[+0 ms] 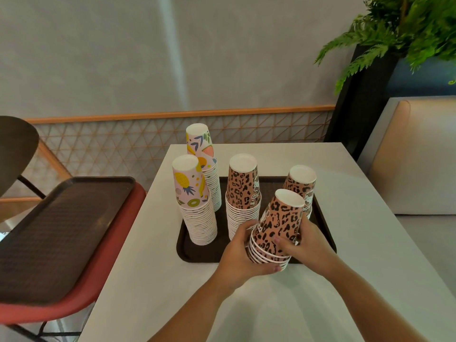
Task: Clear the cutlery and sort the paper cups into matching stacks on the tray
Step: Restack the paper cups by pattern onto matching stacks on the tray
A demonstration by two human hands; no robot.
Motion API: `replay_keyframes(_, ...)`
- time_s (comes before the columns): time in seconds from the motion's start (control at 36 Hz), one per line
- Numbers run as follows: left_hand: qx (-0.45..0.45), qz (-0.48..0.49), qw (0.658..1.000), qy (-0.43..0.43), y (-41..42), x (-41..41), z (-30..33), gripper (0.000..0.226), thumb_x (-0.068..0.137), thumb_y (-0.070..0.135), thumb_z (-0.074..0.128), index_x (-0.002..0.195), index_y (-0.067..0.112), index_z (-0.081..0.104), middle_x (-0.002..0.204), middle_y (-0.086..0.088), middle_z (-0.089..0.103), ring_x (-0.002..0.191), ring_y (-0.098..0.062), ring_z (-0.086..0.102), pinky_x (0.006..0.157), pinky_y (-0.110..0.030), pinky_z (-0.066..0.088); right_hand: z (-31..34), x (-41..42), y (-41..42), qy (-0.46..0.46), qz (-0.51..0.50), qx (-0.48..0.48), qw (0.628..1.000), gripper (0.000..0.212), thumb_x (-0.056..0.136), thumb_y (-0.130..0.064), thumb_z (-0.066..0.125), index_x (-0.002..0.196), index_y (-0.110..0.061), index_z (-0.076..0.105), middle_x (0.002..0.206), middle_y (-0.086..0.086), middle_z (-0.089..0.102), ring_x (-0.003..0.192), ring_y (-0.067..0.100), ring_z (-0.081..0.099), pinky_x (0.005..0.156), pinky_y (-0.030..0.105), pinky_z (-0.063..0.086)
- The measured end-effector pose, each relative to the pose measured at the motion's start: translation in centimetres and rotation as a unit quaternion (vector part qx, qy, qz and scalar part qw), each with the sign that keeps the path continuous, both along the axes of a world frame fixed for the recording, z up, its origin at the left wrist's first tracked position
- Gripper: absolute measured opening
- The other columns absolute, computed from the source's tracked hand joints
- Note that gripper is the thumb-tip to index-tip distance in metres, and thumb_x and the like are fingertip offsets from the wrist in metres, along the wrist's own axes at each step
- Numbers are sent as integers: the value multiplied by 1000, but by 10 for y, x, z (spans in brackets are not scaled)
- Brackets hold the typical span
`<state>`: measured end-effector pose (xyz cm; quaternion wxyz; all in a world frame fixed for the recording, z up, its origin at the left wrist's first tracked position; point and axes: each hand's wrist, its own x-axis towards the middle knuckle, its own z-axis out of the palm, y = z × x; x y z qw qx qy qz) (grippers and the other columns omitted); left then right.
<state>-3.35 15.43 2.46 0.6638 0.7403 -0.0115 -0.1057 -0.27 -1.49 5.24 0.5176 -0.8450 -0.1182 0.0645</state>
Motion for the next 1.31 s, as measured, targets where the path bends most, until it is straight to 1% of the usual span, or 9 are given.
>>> replay_keyframes(0.06, -1, 4, 1000, -8, -1, 0, 1, 85, 57, -1, 86, 115, 42, 41, 120, 16, 55, 110, 1, 56, 80, -14, 52, 1, -1, 3, 6, -1, 17, 1000, 62, 74, -23, 76, 122, -32, 37, 109, -22, 59, 97, -11, 58, 84, 11, 49)
replay_keyframes(0.17, 15, 27, 999, -25, -6, -2, 0, 81, 57, 8, 88, 111, 45, 41, 116, 17, 56, 110, -4, 57, 84, -19, 54, 0, -4, 12, 14, 11, 24, 1000, 85, 61, -21, 85, 122, -40, 29, 112, -21, 56, 100, -17, 54, 76, 3, 45)
replay_keyframes(0.28, 37, 30, 999, -24, -11, -2, -2, 87, 51, 23, 89, 118, 46, 39, 122, 15, 56, 117, -12, 55, 96, -36, 52, -6, -6, 17, -10, -6, 14, 1000, 88, 59, -27, 86, 125, -39, 28, 116, -19, 55, 109, -6, 52, 83, 7, 43)
replay_keyframes(0.42, 51, 22, 998, -21, -9, 1, -3, 87, 50, 21, 90, 116, 47, 39, 122, 13, 56, 117, -13, 55, 97, -38, 51, -6, -7, 18, -27, -7, 10, 1000, 87, 59, -25, 86, 123, -38, 29, 112, -21, 54, 103, -13, 50, 79, 3, 41)
replay_keyframes(0.75, 42, 1, 999, -4, -4, -6, -12, 81, 54, 9, 90, 114, 41, 44, 117, 18, 59, 110, -2, 58, 90, -21, 52, 14, 0, 7, -55, -32, 43, 997, 80, 58, -23, 86, 119, -36, 36, 105, -24, 56, 93, -20, 53, 74, 6, 43)
replay_keyframes(0.92, 66, 1, 998, -6, -4, -5, -12, 81, 54, 18, 90, 116, 40, 42, 120, 17, 57, 115, -5, 56, 99, -29, 49, 68, 18, -4, -179, -125, 127, 968, 100, 46, -47, 86, 128, -19, 35, 117, -11, 55, 109, -1, 54, 85, 17, 46)
replay_keyframes(1.0, 68, 5, 998, -6, -5, -4, -9, 79, 56, 18, 89, 113, 42, 41, 120, 19, 56, 115, -5, 55, 98, -26, 48, 82, 30, -12, -238, -177, 134, 945, 92, 52, -46, 79, 128, -20, 33, 123, -3, 52, 115, 11, 52, 91, 24, 46)
replay_keyframes(1.17, 63, 15, 998, -12, -8, -5, -3, 77, 58, 13, 88, 110, 43, 40, 118, 20, 54, 115, -5, 54, 92, -16, 47, 61, 53, -16, -200, -201, 80, 956, 83, 64, -26, 81, 131, -18, 31, 119, -9, 48, 111, 8, 49, 91, 30, 44)
replay_keyframes(1.31, 60, 20, 998, -10, -7, -6, 1, 78, 59, 14, 88, 111, 44, 38, 116, 24, 53, 110, 1, 54, 85, -10, 47, 34, 55, -15, -151, -208, 32, 966, 86, 64, -24, 83, 133, -15, 31, 127, 4, 51, 114, 14, 49, 92, 34, 44)
